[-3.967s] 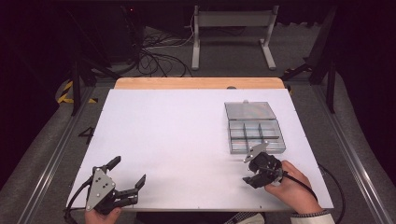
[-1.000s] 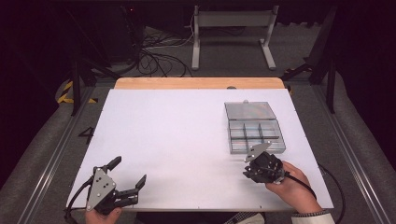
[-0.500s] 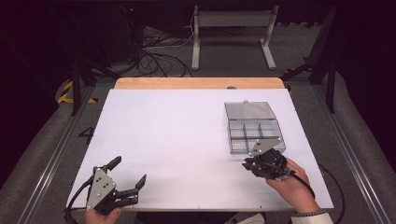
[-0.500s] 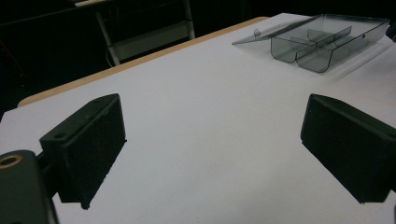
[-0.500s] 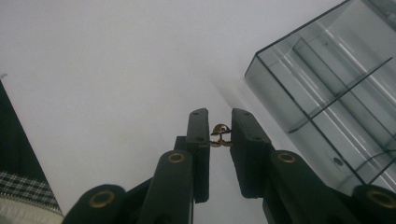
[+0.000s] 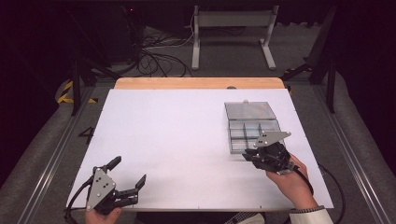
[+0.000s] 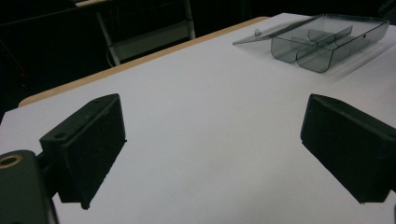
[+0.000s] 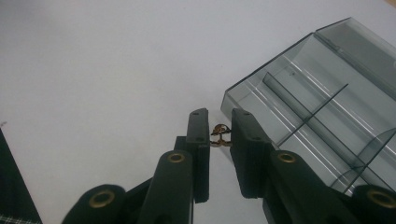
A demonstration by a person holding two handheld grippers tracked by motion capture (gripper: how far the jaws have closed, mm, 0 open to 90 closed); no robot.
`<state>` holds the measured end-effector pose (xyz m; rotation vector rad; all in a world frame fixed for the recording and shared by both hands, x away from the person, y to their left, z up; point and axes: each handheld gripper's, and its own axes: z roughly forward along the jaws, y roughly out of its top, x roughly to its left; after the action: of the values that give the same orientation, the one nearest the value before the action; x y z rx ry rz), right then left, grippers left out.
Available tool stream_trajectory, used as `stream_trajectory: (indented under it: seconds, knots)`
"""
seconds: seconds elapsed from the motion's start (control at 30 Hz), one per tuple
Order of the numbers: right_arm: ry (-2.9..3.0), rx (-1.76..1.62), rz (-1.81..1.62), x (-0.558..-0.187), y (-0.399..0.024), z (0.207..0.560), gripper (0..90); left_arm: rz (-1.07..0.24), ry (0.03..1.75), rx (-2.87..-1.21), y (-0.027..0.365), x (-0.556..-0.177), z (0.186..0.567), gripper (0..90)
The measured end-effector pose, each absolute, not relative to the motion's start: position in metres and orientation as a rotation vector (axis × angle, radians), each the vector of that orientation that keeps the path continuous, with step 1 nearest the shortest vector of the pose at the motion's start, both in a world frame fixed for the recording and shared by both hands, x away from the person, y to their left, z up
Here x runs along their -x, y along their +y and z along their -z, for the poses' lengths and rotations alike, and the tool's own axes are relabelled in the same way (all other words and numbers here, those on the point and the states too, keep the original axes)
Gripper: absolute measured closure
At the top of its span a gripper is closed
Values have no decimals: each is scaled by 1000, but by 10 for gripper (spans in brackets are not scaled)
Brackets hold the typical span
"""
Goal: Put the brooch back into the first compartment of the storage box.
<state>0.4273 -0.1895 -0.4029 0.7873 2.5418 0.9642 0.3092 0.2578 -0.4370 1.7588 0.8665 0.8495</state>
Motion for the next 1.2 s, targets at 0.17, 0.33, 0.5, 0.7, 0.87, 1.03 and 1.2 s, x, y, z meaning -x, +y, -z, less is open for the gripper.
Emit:
stream_trajectory:
  seconds: [0.17,0.33,0.5,0.7,0.87,1.03,1.2]
  knots:
    - [2510,-811,-994,-430,-191,400,779,-849,866,-1759,258,-309,437,71]
    - [2494,-825,-1017,-433,-191,396,779,-850,866,-1759,258,-309,437,71]
    - [2471,-841,-1032,-436,-191,394,779,-851,866,-1759,258,-309,437,71]
    - [2443,-877,-1050,-442,-191,390,780,-847,868,-1760,258,-309,437,71]
    - [2419,-896,-1059,-448,-189,387,780,-851,867,-1760,258,-309,437,71]
    - [2394,-920,-1051,-454,-187,386,780,-844,871,-1756,258,-309,437,72]
    - [2372,-945,-1048,-460,-187,385,780,-850,867,-1759,258,-310,437,71]
